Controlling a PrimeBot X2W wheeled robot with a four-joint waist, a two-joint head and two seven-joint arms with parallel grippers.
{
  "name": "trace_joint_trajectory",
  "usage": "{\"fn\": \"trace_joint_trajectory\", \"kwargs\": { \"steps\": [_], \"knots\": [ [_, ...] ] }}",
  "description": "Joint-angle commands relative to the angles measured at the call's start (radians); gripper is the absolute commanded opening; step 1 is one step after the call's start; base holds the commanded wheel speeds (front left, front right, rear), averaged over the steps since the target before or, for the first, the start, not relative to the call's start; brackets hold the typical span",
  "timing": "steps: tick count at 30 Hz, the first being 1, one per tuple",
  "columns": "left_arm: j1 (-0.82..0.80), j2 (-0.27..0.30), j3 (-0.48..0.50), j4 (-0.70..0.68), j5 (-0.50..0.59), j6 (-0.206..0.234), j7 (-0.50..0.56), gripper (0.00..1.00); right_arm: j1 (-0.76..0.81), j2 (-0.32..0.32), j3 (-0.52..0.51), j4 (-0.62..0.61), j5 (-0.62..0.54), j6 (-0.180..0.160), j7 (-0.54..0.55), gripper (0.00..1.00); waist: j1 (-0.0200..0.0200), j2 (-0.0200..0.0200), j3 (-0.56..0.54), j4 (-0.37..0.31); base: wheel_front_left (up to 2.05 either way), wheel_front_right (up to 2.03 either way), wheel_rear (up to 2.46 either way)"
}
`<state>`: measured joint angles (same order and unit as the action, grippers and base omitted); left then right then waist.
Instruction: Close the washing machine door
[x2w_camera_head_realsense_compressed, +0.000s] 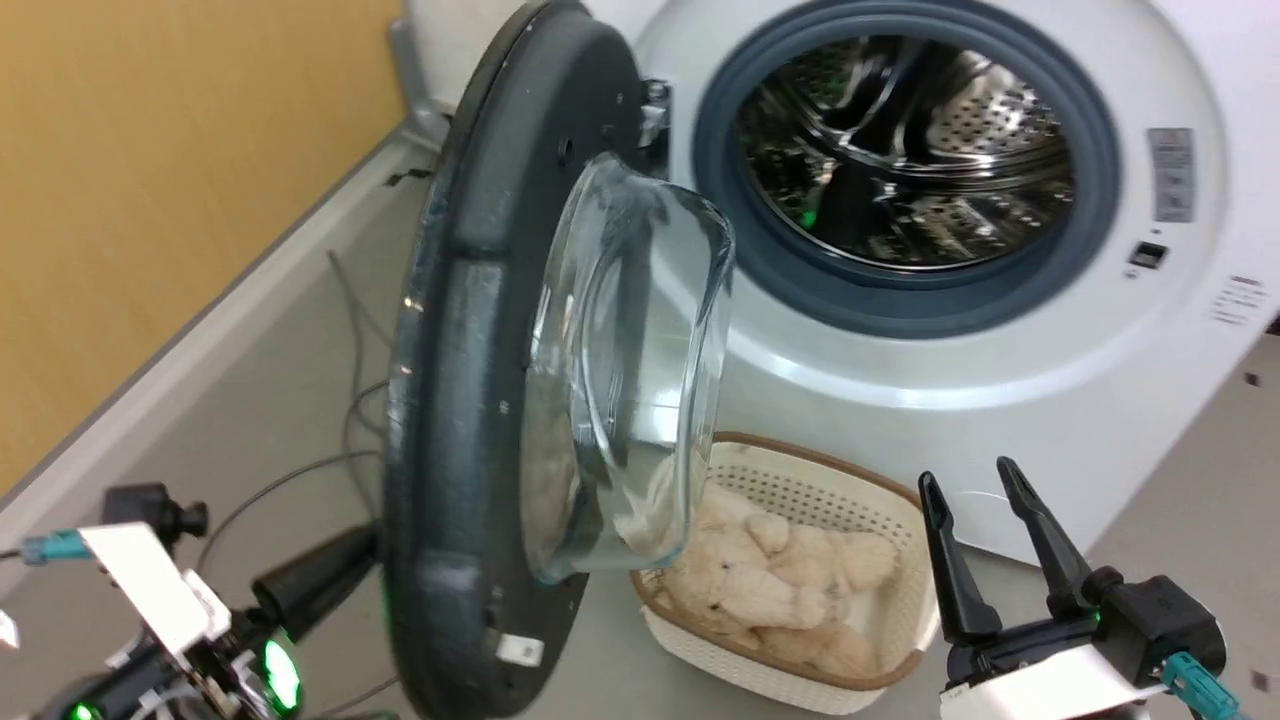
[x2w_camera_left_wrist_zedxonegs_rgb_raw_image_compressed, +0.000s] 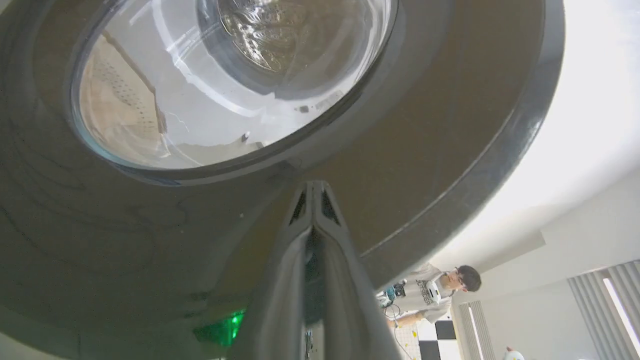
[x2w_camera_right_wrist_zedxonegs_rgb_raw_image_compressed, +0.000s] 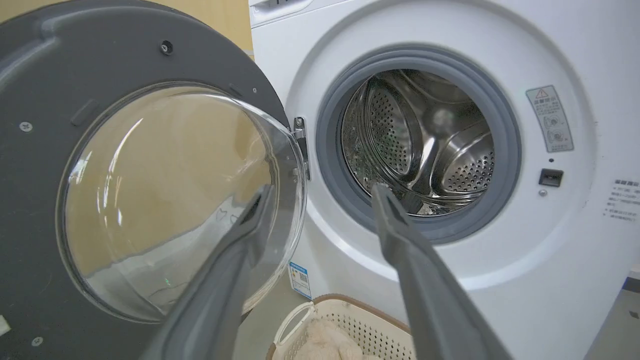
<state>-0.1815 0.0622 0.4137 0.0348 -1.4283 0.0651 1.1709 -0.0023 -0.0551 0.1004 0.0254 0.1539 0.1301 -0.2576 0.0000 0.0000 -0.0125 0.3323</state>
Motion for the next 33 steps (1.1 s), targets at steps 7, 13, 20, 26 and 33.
{"fn": "trace_joint_trajectory", "kwargs": {
  "steps": [7,13,20,26,33],
  "knots": [
    [0.145,-0.011,-0.174,-0.107,-0.132,0.029,-0.073,0.0,0.008,0.004,0.005,-0.005,-0.008,0.001,-0.004,1.0,0.0,0.0,0.021,-0.118,0.0,0.0,0.0],
    [0.206,-0.012,-0.33,-0.129,-0.223,0.004,-0.194,0.0,-0.002,0.004,-0.001,-0.01,-0.019,0.001,-0.004,1.0,0.0,0.0,0.06,-0.22,0.0,0.0,0.0],
    [0.182,-0.012,-0.438,-0.067,-0.237,-0.058,-0.321,0.0,-0.027,0.004,0.003,-0.019,-0.022,0.001,-0.004,1.0,0.0,0.0,0.113,-0.358,0.0,0.0,0.0],
    [0.093,-0.012,-0.512,0.009,-0.281,-0.1,-0.466,0.0,-0.045,0.005,0.003,-0.025,-0.019,0.001,-0.004,1.0,0.0,0.0,0.158,-0.469,0.0,0.0,0.0],
    [-0.057,-0.012,-0.57,0.106,-0.294,-0.143,-0.651,0.0,-0.056,0.005,0.008,-0.033,0.005,0.001,-0.004,1.0,0.0,0.0,0.205,-0.577,0.0,0.0,0.0]
  ]
}}
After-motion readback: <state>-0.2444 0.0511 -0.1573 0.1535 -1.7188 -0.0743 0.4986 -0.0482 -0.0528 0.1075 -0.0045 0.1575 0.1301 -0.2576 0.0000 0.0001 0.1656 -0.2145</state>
